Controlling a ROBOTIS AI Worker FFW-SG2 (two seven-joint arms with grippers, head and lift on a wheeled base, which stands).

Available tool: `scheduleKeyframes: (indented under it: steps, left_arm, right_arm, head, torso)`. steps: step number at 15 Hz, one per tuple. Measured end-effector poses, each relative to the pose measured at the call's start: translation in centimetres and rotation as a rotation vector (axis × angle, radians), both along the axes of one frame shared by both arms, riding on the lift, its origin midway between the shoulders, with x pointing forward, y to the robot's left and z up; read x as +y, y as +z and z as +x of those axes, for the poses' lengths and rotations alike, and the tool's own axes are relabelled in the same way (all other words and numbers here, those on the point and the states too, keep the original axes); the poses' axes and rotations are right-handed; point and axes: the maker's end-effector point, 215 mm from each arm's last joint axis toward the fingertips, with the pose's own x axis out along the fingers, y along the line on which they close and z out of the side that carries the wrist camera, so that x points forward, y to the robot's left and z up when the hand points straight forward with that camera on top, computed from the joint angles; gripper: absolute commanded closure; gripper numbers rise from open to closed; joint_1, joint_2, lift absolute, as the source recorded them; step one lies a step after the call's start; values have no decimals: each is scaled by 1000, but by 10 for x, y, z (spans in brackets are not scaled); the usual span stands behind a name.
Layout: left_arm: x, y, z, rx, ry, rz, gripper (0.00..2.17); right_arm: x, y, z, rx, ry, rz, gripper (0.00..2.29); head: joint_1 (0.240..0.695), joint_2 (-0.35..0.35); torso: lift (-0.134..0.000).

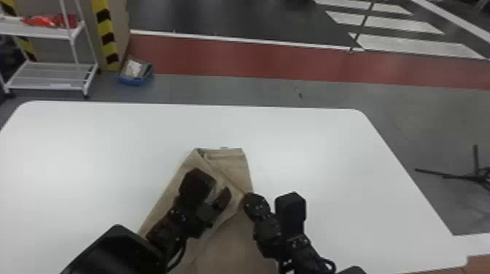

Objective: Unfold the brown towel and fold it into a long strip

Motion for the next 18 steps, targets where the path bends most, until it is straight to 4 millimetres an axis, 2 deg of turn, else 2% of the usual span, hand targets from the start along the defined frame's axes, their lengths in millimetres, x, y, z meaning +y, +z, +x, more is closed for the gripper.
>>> scheduleKeyframes:
  steps: [1,2,7,9,10,11,12,15,17,18]
  left_arm:
    - [1,0,1,4,3,-2,822]
    - [3,0,2,6,6,-5,937]
    - [16,-2,4,19,31,-8,886]
    - [23,5,4,14,46,-15,907]
    - [26,9,4,10,54,-20,1038]
    - [31,17,5,0,65,-30,1349]
    - [38,26,7,-11,84,-45,1480]
    - [65,57,14,-50,153,-100,1480]
    - [96,81,20,-87,230,-137,1480]
    - [115,96,24,-112,273,-161,1480]
  right_arm:
    - [0,0,0,0,0,1,1298]
    - [0,1,1,-1,0,1,1298]
    - [-3,3,7,-6,-4,3,1298]
    - [-6,3,9,-6,-8,2,1298]
    - [-7,3,10,-5,-9,1,1298]
    - [-7,3,11,-5,-9,0,1298]
    - [-8,3,12,-6,-10,-1,1298]
    - [-23,9,21,-14,-34,-11,1298]
    - [-45,19,29,-18,-61,-22,1298]
    - [-59,31,35,-28,-80,-30,1298]
  head:
    - [695,-189]
    - [695,-186]
    - [695,-174]
    - [695,-170]
    - [695,-168]
    - [695,-164]
    - [695,-154]
    - [695,-140]
    - [695,-125]
    - [695,-120]
  torso:
    - [-114]
    - [-114]
    - [-114]
    - [-114]
    - [-114]
    - [-114]
    - [-114]
    - [-114]
    - [-114]
    - [-114]
